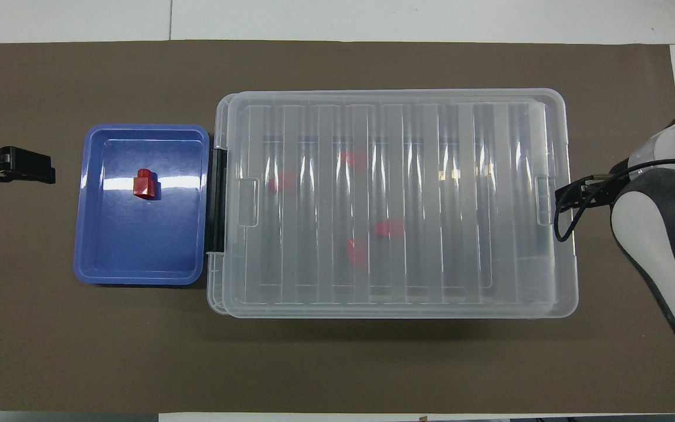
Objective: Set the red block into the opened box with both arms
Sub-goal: 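Slide the lid away with the right gripper while the left gripper reaches the block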
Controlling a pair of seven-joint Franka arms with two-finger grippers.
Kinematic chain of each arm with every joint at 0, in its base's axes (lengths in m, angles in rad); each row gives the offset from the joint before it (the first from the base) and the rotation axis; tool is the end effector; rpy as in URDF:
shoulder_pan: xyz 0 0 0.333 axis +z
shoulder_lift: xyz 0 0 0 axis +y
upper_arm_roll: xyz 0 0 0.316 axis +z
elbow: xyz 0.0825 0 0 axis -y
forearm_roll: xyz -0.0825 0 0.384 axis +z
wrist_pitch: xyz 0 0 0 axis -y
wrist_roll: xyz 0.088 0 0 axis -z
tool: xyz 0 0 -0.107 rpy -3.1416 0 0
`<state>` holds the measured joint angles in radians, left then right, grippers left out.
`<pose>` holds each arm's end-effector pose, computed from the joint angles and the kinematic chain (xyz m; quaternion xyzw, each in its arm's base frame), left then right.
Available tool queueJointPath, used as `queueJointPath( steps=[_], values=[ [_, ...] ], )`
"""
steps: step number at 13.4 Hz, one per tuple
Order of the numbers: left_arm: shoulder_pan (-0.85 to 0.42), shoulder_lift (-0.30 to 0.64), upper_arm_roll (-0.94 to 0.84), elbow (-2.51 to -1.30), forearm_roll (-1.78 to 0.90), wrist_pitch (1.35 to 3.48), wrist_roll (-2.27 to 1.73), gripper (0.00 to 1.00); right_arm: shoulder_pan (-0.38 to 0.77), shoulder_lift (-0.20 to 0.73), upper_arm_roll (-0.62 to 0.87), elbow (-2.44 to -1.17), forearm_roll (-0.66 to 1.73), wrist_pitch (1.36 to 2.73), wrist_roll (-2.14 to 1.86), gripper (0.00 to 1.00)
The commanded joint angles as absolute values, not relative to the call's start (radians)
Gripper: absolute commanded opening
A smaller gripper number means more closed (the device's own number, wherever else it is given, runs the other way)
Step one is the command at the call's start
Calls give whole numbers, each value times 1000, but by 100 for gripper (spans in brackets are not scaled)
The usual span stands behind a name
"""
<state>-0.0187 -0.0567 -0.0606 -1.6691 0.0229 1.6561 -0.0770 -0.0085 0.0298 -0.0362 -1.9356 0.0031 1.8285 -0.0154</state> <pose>0.5426 -0.0418 0.6165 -0.9997 0.0019 -0.0228 0.0114 0.5501 -0.0242 0.4569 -0.9975 0.0151 0.0683 0.0030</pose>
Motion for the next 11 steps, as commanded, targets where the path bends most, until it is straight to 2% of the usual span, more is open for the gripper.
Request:
queueJointPath(
  steps=[1,11],
  values=[
    [-12,-75,-61,-1686,14,1651,-66,100,-21,5,-76,-1967,5,1853,-106,100],
    [-17,-75,-61,-1686,14,1648,-67,100,-21,8,-178,-1967,2,1878,-268,100]
  ],
)
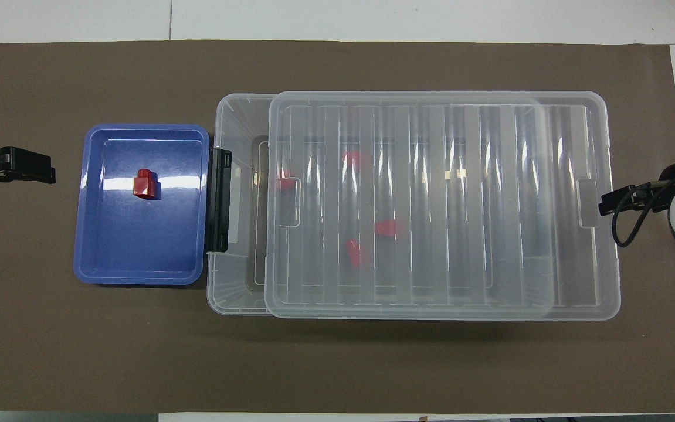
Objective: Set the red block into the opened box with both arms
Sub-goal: 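Slide the lid away with the right gripper while the left gripper reaches the block, then grasp the red block in the blue tray with the left gripper and lift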
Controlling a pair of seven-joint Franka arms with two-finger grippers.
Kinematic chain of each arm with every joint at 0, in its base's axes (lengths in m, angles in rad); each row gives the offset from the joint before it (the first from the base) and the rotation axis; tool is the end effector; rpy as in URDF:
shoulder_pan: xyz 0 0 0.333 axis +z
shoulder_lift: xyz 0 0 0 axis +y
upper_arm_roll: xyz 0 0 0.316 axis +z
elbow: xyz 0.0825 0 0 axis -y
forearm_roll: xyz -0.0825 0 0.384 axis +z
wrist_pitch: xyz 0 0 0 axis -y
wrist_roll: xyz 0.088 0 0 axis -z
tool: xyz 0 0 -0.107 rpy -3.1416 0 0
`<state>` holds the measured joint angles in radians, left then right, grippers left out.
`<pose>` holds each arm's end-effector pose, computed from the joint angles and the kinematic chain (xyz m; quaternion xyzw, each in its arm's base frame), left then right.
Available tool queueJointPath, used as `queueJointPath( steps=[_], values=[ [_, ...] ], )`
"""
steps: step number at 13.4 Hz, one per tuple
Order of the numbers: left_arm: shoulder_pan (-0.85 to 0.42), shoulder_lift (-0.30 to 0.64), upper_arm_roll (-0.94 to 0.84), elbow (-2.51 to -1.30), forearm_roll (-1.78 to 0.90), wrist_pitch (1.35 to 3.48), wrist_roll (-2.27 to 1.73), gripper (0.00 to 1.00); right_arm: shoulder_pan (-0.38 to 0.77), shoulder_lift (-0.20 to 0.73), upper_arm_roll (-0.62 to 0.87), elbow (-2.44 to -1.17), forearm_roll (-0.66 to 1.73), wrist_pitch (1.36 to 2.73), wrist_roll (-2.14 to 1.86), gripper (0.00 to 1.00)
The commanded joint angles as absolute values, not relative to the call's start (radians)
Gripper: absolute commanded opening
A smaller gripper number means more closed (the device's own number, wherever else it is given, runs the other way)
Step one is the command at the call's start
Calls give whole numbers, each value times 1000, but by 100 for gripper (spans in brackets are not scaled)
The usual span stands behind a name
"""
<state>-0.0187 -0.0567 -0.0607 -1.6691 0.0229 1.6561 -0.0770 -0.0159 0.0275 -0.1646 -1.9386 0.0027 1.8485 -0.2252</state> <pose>0.5426 -0.0418 0.6165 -0.9997 0.0019 -0.0228 0.0114 0.5433 -0.0983 0.4585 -0.9980 -0.0218 0.0576 0.0108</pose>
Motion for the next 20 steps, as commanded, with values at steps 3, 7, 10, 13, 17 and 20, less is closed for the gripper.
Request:
queueJointPath(
  steps=[3,7,10,13,17,20],
  values=[
    [-28,-75,-66,-1686,14,1643,-69,100,-21,11,-213,-1967,0,1900,-334,100],
    [-25,-101,-66,-1776,14,1762,-61,100,-21,15,-250,-1960,-9,1904,-388,100],
    [-28,-120,-66,-1928,14,1925,-58,100,-21,17,-273,-1956,-11,1904,-437,100],
    [-29,-82,-66,-2063,14,2118,-57,100,-21,17,-305,-1956,-12,1905,-498,100],
    [-51,75,-66,-2129,14,2313,-69,100,-23,21,-342,-1956,-12,1925,-575,100],
    [-51,139,-66,-2169,14,2446,-67,100,-23,21,-354,-1957,-14,1925,-597,100]
  ],
)
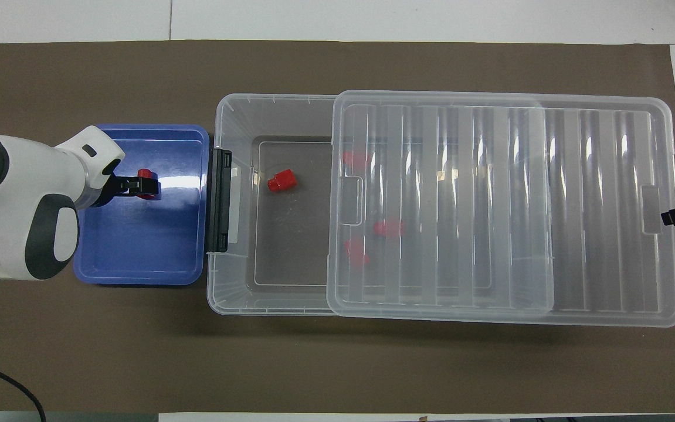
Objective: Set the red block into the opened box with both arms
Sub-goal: 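Grasp the red block in the blue tray with the left gripper and lift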
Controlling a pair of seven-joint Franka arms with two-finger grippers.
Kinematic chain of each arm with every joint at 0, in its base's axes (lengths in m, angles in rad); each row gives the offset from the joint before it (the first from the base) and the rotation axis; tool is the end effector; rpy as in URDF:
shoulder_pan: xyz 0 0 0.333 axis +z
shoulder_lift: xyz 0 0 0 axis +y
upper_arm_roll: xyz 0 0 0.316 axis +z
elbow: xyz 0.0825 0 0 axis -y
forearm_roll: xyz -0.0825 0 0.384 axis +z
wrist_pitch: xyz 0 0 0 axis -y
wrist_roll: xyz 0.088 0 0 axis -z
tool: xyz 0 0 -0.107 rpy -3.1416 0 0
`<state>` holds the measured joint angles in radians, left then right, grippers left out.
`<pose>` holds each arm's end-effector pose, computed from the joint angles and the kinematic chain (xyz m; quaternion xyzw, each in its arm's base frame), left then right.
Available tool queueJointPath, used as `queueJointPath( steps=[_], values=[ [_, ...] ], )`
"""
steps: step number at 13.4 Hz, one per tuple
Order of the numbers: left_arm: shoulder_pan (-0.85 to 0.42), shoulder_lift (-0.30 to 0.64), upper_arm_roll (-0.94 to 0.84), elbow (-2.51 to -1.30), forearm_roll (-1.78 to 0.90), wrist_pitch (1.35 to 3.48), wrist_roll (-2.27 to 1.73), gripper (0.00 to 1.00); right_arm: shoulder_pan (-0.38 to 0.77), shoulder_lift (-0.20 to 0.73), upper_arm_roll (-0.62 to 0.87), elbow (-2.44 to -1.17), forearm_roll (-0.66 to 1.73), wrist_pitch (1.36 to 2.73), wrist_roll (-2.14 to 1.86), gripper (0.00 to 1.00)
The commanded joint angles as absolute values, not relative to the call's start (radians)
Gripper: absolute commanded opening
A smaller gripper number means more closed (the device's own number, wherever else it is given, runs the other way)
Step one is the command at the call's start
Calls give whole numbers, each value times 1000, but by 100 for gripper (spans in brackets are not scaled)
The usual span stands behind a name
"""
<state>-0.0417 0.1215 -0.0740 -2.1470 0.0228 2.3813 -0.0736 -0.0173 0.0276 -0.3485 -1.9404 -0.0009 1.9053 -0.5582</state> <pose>0.5632 -0.0647 0.3570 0.9980 -0.0283 0.0567 0.0015 0.5216 -0.1985 0.4627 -0.9949 -0.0961 0.0296 0.0090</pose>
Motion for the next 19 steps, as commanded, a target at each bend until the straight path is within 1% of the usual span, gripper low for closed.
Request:
queueJointPath(
  steps=[1,3,4,5,6,7,8,9,12,14,17,19],
  values=[
    [-49,155,-64,-2168,14,2457,-61,100,-23,21,-365,-1956,-14,1927,-609,100],
    [-44,179,-64,-2171,14,2480,-58,99,-23,21,-367,-1956,-14,1925,-612,100],
    [-43,183,-64,-2181,14,2480,-58,97,-23,23,-367,-1953,-14,1925,-611,100],
    [-43,181,-64,-2195,14,2482,-63,89,-23,28,-361,-1939,-14,1916,-607,100],
    [-38,181,-64,-2197,14,2483,-67,68,-23,38,-356,-1915,-14,1902,-604,100],
    [-35,181,-64,-2197,14,2490,-66,44,-21,46,-353,-1893,-12,1884,-601,100],
    [-34,181,-63,-2197,14,2502,-67,17,-18,51,-348,-1879,-12,1875,-601,100],
    [-34,183,-63,-2197,14,2508,-69,0,-15,55,-347,-1856,-12,1856,-589,100],
    [-35,172,-63,-2194,14,2502,-66,0,-12,83,-302,-1752,-9,1752,-494,100],
    [-35,122,-63,-2191,14,2485,-69,0,-11,84,-256,-1704,-9,1700,-425,100],
    [-41,22,-63,-2140,14,2311,-71,0,-12,89,-181,-1612,2,1622,-293,100],
    [-49,-38,-64,-2090,14,2191,-72,0,-9,87,-138,-1594,2,1594,-206,100]
  ],
)
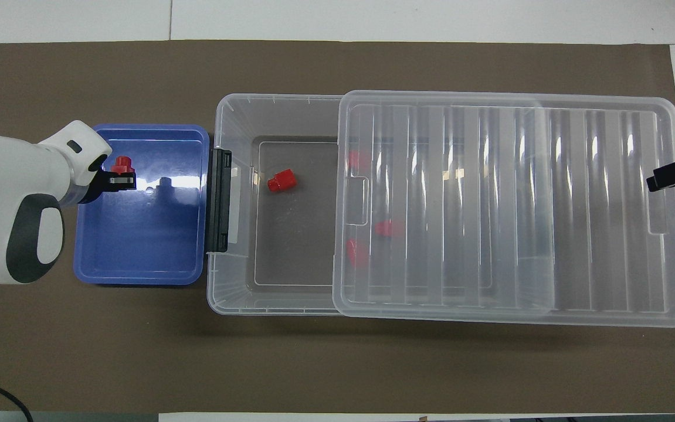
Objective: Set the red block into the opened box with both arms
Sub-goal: 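Grasp the red block in the blue tray with the left gripper and lift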
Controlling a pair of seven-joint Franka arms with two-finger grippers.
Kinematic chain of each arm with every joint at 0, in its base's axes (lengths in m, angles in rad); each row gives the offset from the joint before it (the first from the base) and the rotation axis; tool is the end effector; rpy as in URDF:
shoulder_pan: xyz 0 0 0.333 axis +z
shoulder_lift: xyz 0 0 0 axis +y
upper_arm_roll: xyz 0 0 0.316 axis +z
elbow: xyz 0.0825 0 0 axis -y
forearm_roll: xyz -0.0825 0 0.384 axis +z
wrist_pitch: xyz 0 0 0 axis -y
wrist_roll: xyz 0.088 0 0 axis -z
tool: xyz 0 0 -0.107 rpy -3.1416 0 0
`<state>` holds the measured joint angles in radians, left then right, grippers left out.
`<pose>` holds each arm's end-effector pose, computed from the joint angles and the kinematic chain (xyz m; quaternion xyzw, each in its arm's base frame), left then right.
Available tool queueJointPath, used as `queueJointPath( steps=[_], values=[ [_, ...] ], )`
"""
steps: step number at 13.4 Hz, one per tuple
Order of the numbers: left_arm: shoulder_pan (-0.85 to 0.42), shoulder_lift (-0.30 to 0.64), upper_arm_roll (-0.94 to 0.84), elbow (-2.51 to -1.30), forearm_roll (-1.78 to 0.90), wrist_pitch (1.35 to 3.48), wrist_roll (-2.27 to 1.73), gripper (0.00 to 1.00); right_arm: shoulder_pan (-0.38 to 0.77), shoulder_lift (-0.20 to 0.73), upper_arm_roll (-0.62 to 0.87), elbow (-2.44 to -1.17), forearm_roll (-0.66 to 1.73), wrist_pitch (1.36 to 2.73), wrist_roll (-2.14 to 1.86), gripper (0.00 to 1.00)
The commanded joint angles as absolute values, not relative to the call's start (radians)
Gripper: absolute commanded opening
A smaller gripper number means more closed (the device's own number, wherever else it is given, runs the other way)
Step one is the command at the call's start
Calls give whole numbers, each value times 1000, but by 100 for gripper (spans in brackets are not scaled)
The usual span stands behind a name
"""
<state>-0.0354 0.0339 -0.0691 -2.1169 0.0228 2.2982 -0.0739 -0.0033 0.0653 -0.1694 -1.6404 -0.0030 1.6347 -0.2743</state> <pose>0.5593 -0.0580 0.4117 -0.9970 0.0221 -0.0741 0.0013 0.5664 -0.0964 0.5606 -0.9981 -0.0509 0.0357 0.0009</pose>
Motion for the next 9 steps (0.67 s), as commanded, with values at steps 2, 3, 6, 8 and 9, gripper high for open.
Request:
queueJointPath(
  steps=[2,3,6,8,9],
  values=[
    [-52,-78,-75,-2030,14,2084,-104,0,-9,80,-118,-1562,2,1539,-167,100],
    [-66,-84,-103,-1996,14,2028,-148,0,-9,77,-118,-1513,5,1496,-164,100],
    [-129,-86,-173,-1977,14,2014,-323,0,-3,39,-118,-1511,3,1463,-92,100],
    [-223,-84,-173,-1982,14,2019,-414,0,5,34,-117,-1531,3,1474,-51,100],
    [-265,-83,-173,-1982,14,2022,-463,0,5,38,-117,-1525,3,1468,-45,100]
  ],
)
